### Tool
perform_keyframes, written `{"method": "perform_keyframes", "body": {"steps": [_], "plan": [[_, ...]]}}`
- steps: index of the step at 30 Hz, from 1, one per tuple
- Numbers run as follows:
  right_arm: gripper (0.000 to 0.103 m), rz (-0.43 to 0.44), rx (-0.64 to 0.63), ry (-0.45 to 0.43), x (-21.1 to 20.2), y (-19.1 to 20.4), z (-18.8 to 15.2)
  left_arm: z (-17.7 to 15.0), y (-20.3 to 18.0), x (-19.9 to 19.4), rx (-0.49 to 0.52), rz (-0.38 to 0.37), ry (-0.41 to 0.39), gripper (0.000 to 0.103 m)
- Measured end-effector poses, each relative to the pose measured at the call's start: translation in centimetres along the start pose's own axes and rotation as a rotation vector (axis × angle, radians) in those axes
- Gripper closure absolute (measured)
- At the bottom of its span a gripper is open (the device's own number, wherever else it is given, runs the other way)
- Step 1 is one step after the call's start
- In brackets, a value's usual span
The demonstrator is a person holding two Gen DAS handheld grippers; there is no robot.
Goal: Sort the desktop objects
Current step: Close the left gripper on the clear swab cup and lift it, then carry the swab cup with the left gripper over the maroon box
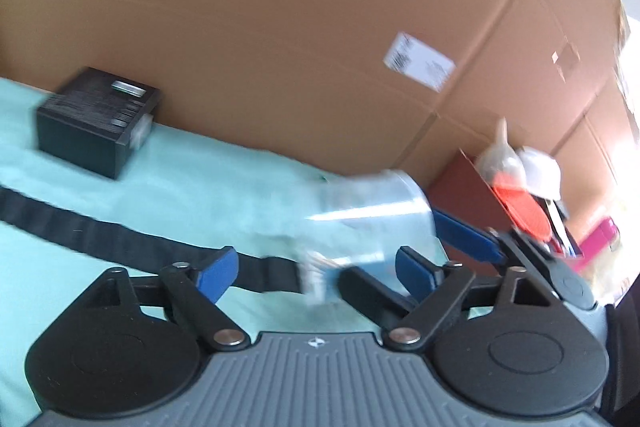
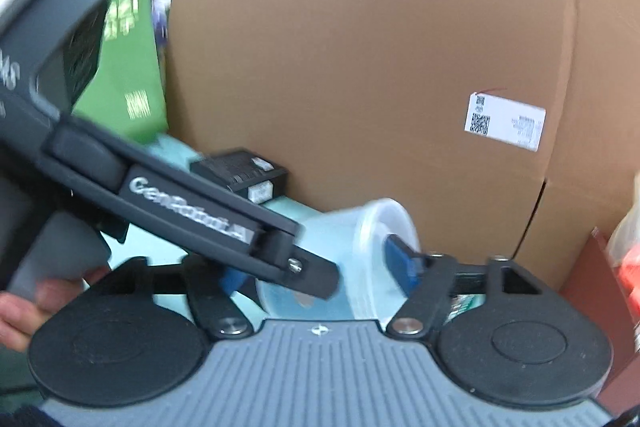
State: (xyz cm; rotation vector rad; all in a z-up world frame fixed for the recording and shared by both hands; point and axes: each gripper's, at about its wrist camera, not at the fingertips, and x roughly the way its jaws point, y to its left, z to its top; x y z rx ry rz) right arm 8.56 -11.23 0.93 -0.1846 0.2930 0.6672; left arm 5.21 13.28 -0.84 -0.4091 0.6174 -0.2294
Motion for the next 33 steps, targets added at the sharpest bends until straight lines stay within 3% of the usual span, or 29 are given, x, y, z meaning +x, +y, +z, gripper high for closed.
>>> {"method": "perform_keyframes", "body": {"steps": [1, 6, 11, 15, 19, 23, 27, 33], "plan": [[0.012, -0.002, 0.011, -0.006, -0.2, -0.2, -0.1, 0.1, 0.3, -0.5, -0.012, 0.005, -0.011, 0.013], [0.013, -0.023, 0.02, 0.002, 0.5, -0.4, -0.4, 1.0, -0.6, -0.8, 0.004, 0.008, -0.048, 0.013], [0.013, 0.028, -0.105, -0.01, 2.0, 1.8, 0.2, 1.5, -0.5, -1.4, 0.013, 0.028, -0.076, 0.013], [0.016, 0.201, -0.177, 0.022, 3.8, 4.2, 0.3, 1.8, 0.8, -1.5, -0.016, 0.072, -0.079, 0.013], [0.016, 0.166, -0.238, -0.01, 2.9, 5.1, 0.0, 2.1, 2.5, -0.9, -0.039, 0.118, -0.066, 0.013], [0.016, 0.115, -0.156, 0.013, 2.7, 3.2, -0.6, 2.5, 3.7, 0.6, -0.071, 0.105, -0.05, 0.013], [0.016, 0.118, -0.057, 0.058, 4.0, 1.5, -1.0, 3.3, 4.0, 2.7, -0.059, 0.092, -0.016, 0.013], [0.016, 0.147, -0.058, 0.112, 6.5, 1.2, -1.1, 4.5, 4.5, 4.4, -0.063, 0.088, 0.001, 0.016]]}}
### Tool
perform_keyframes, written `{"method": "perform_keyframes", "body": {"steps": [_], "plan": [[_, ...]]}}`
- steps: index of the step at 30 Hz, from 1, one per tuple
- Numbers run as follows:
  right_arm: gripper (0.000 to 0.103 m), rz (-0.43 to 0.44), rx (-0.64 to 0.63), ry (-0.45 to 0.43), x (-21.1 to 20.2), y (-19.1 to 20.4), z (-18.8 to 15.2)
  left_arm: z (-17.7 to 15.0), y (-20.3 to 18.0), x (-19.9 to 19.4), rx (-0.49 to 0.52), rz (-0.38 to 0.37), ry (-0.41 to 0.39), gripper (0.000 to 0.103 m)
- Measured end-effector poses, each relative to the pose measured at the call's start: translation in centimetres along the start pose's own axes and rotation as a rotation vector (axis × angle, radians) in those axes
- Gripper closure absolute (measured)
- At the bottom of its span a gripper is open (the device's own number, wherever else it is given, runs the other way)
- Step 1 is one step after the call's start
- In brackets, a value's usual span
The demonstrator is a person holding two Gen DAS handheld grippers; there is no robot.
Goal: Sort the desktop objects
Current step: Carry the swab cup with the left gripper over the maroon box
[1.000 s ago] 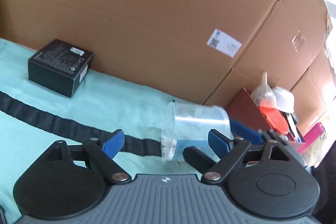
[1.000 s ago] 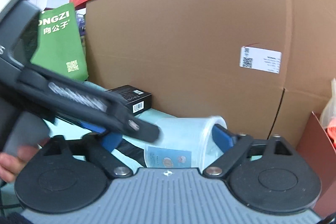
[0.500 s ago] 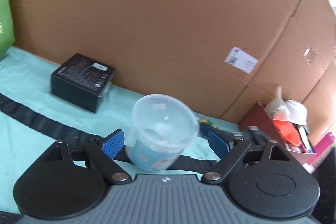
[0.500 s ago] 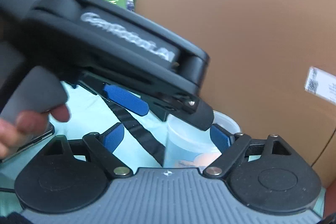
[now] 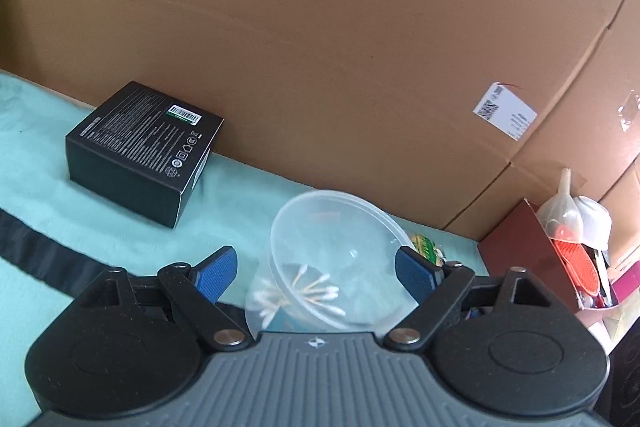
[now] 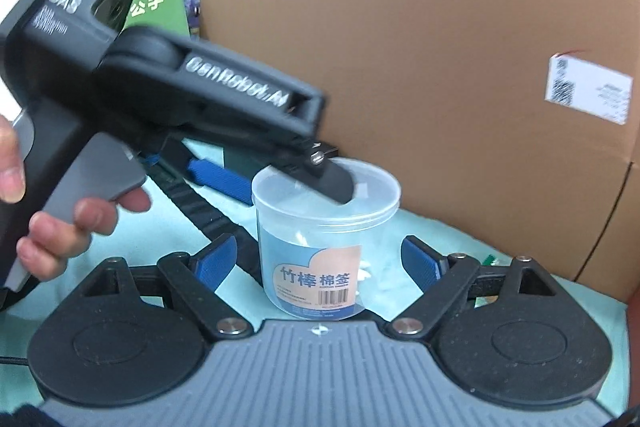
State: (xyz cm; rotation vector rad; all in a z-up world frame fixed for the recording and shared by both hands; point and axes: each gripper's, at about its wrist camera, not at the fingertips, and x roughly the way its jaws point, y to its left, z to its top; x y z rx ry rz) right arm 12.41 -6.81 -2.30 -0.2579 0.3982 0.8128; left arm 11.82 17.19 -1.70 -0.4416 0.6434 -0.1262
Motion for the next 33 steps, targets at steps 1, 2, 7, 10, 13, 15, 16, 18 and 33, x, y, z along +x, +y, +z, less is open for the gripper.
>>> {"method": "perform_keyframes", "body": {"steps": [1, 2, 7, 10, 13, 15, 16, 18, 33], "plan": [[0.016, 0.003, -0.001, 0.011, 0.5, -0.1, 0.1, 0.1, 0.1, 0.2, -0.008, -0.007, 0.002, 0.019], [0.016, 0.002, -0.003, 0.022, 1.1, -0.2, 0.1, 0.3, 0.2, 0.4, -0.016, -0.019, 0.005, 0.023], [0.02, -0.033, 0.012, 0.027, 2.0, -0.4, -0.1, 0.2, -0.6, 0.1, 0.0, -0.011, 0.011, 0.033], [0.02, -0.031, 0.054, 0.019, 0.9, -1.0, -0.4, -0.1, -1.7, -0.9, 0.029, -0.01, -0.007, 0.039], [0.02, -0.054, 0.061, -0.007, -1.0, -0.9, -0.4, -0.1, -3.3, -1.8, 0.049, -0.029, -0.02, 0.039], [0.02, -0.081, 0.057, -0.031, -2.6, -1.1, -0.3, -0.1, -4.7, -2.5, 0.068, -0.056, -0.031, 0.039], [0.02, -0.097, 0.056, -0.045, -3.3, -1.4, -0.1, 0.0, -5.6, -2.8, 0.082, -0.074, -0.038, 0.039], [0.02, -0.138, 0.058, -0.077, -5.4, -1.9, 0.1, 0.1, -7.7, -3.5, 0.112, -0.113, -0.053, 0.039], [0.02, -0.595, 0.121, -0.251, -22.3, -10.6, -2.3, -1.9, -29.2, -1.7, 0.384, -0.497, -0.016, 0.039]]}}
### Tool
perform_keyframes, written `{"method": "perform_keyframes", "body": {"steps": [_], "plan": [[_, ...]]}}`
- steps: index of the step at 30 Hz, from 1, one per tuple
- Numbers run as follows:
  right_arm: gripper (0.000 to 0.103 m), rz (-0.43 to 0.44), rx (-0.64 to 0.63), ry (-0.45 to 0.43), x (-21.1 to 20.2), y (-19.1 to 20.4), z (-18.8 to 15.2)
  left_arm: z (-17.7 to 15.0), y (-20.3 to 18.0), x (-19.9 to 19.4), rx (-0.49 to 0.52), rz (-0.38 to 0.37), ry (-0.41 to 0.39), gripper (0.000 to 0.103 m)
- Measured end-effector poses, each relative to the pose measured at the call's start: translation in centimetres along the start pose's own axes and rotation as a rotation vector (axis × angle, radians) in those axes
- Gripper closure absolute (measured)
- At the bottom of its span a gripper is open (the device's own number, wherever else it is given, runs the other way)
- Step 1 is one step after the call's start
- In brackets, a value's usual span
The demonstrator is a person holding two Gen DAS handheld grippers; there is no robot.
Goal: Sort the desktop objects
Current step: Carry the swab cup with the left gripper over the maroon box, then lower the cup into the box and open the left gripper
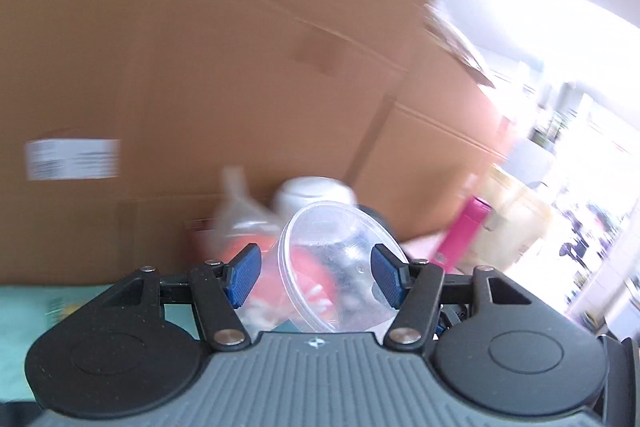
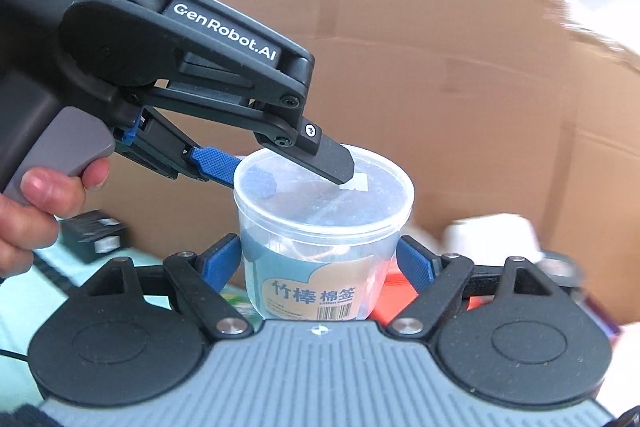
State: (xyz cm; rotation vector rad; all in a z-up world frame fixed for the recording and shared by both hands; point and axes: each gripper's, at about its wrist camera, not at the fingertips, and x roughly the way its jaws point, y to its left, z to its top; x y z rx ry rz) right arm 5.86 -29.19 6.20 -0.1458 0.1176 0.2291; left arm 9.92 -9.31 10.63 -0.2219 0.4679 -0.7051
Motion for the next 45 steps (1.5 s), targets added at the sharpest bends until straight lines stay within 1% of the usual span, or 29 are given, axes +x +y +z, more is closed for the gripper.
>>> {"method": "perform_keyframes", "body": {"steps": [2, 4, 8, 13, 17, 18, 20, 22, 25, 29, 34, 37, 43, 45], "plan": [[0.02, -0.058, 0.011, 0.002, -0.6, -2.4, -0.3, 0.2, -1.9, 2.3, 0.024, -0.046, 0.019, 0.039], [0.02, -0.11, 0.02, 0.006, -2.4, -5.2, -0.5, 0.3, -3.6, 4.6, 0.031, -0.086, 0.038, 0.039], [0.02, -0.18, 0.041, 0.019, -3.2, -9.6, -1.4, 0.4, -5.9, 8.9, 0.038, -0.134, 0.073, 0.04], [0.021, -0.196, 0.074, 0.043, -2.3, -13.6, -2.7, 0.0, -7.1, 12.8, 0.053, -0.126, 0.091, 0.04], [0.021, -0.194, 0.053, 0.066, -0.3, -14.6, -3.7, 0.1, -6.1, 14.9, 0.021, -0.114, 0.106, 0.039], [0.021, -0.193, 0.052, 0.066, 0.8, -14.5, -3.8, 0.1, -5.8, 15.2, 0.004, -0.121, 0.095, 0.039], [0.021, -0.191, 0.062, 0.05, 1.3, -14.9, -3.9, 0.4, -5.6, 15.3, -0.011, -0.124, 0.096, 0.039], [0.021, -0.183, 0.069, 0.051, 1.5, -15.7, -3.8, 0.6, -5.7, 15.3, 0.001, -0.123, 0.095, 0.039], [0.021, -0.193, 0.072, 0.04, 2.0, -16.0, -3.8, 0.9, -5.9, 15.3, 0.014, -0.115, 0.092, 0.038], [0.021, -0.192, 0.103, 0.043, 2.8, -16.5, -4.1, 0.9, -6.0, 15.8, 0.028, -0.101, 0.105, 0.036], [0.021, -0.19, 0.102, 0.045, 2.6, -16.2, -4.6, 0.0, -5.7, 15.4, 0.035, -0.12, 0.109, 0.032], [0.021, -0.188, 0.112, 0.045, 2.5, -16.1, -4.8, -0.2, -5.7, 15.3, 0.03, -0.115, 0.112, 0.029], [0.021, -0.188, 0.114, 0.064, 2.8, -15.9, -4.4, -0.7, -6.0, 14.8, 0.042, -0.098, 0.127, 0.027], [0.02, -0.18, 0.112, 0.062, 2.7, -15.9, -4.2, -0.8, -6.0, 14.5, 0.036, -0.091, 0.129, 0.025]]}}
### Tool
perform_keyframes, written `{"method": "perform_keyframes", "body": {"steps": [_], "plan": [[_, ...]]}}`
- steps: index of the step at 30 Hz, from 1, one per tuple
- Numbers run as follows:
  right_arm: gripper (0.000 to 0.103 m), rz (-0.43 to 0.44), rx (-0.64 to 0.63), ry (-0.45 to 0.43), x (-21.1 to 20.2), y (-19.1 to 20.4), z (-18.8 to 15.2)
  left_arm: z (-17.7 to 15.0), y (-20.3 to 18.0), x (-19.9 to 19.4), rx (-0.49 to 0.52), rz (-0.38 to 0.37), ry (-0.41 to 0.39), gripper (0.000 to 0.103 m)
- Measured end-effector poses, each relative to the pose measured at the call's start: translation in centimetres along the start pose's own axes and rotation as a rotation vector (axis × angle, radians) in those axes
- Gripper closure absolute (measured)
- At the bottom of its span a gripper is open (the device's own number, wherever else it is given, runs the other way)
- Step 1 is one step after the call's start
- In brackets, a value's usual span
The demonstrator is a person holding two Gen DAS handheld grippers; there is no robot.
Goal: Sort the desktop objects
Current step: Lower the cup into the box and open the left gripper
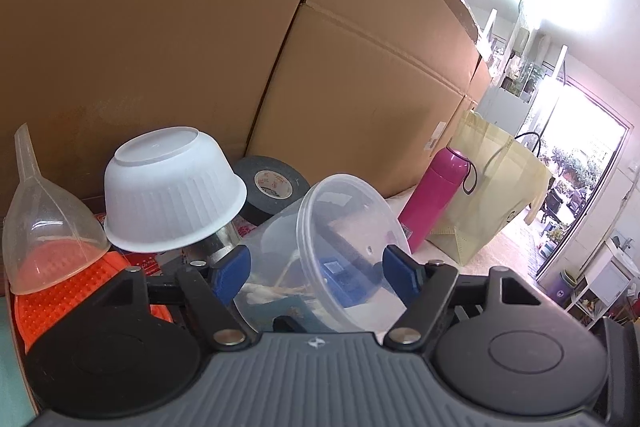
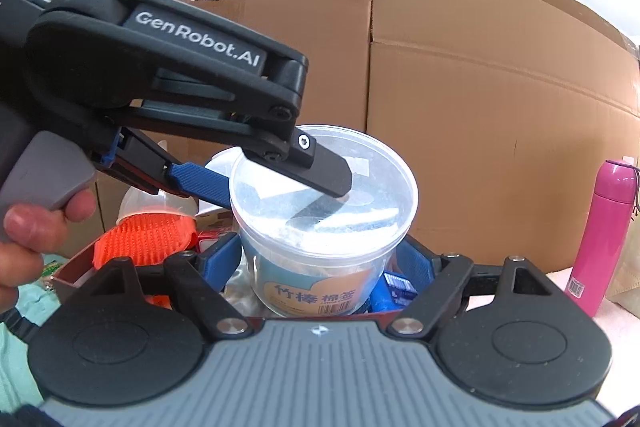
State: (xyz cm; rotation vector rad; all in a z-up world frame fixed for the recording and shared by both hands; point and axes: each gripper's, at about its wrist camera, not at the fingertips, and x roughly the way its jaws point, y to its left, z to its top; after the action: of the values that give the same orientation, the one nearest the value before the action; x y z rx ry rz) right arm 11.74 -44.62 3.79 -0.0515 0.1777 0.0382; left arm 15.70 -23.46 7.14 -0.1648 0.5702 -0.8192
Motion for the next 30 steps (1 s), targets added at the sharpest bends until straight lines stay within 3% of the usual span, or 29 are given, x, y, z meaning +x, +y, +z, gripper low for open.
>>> {"method": "perform_keyframes", "body": {"steps": [10, 13, 18, 30], "plan": [[0.01, -0.037, -0.011, -0.027, -1.4, 0.6, 0.1, -0.8, 0.3, -2.2, -0.062, 0.026, -0.033, 0.006], [0.002, -0.036, -0.001, -0.026, -2.2, 1.1, 0.1, -1.7, 0.1, -3.4, -0.052, 0.038, -0.041, 0.005], [0.002, -0.05, 0.035, -0.028, -4.0, 2.4, 0.0, -4.0, -0.1, -5.7, -0.045, 0.033, -0.059, 0.002], [0.002, 0.108, 0.031, 0.024, -7.9, 8.8, -1.8, -10.5, 3.0, -12.4, -0.201, 0.149, -0.089, 0.002]]}}
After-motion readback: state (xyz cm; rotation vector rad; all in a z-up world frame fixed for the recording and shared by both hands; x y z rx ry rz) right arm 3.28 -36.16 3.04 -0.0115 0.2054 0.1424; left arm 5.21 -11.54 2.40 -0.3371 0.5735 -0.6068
